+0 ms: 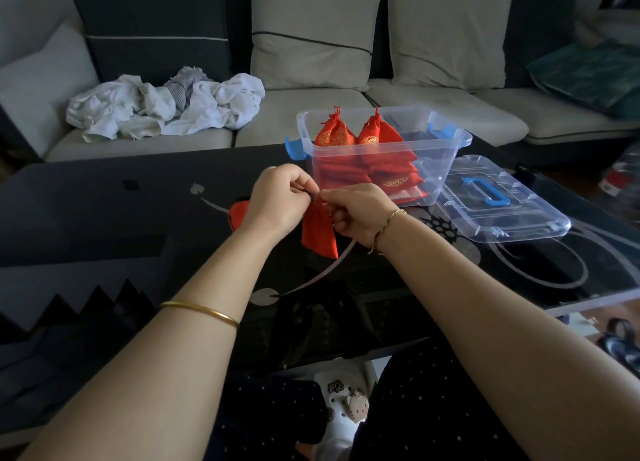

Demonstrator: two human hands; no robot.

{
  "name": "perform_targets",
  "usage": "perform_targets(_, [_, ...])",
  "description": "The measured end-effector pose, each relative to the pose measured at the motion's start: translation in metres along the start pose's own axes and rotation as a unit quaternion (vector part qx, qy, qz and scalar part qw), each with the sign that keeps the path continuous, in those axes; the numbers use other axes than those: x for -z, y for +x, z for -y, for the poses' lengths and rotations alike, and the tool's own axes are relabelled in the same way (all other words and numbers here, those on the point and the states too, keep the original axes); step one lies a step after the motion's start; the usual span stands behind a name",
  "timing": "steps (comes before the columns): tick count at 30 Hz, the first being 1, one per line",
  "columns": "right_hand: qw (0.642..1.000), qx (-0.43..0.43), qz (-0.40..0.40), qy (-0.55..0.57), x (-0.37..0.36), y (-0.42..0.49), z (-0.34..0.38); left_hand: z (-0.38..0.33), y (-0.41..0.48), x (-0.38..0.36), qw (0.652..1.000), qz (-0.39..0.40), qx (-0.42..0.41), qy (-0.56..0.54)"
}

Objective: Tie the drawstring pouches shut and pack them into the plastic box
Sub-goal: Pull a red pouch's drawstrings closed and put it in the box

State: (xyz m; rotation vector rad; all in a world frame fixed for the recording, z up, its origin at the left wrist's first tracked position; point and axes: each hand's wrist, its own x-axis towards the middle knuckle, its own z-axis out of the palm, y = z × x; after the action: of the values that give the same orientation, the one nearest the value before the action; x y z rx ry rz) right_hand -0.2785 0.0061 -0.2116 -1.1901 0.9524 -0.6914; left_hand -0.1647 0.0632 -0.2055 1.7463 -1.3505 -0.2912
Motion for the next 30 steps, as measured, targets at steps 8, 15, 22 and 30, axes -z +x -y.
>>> perform_targets(8, [0.995,-0.055,0.02,0.078,0.002,-0.003,0.004,-0.003,-0.003,-0.005,0.998,-0.009,-0.026,0.06])
perform_targets(15, [0.997,-0.018,0.036,0.066,0.003,-0.005,0.004,-0.002,-0.001,-0.007,0.995,-0.032,-0.032,0.094])
perform_targets(22, [0.996,0.078,-0.019,-0.041,0.015,0.003,0.003,0.004,0.003,0.0,0.997,-0.031,0.029,0.061])
perform_targets(30, [0.981,0.137,-0.094,-0.095,0.018,0.017,0.002,-0.003,0.006,-0.004,0.996,-0.021,0.075,-0.054])
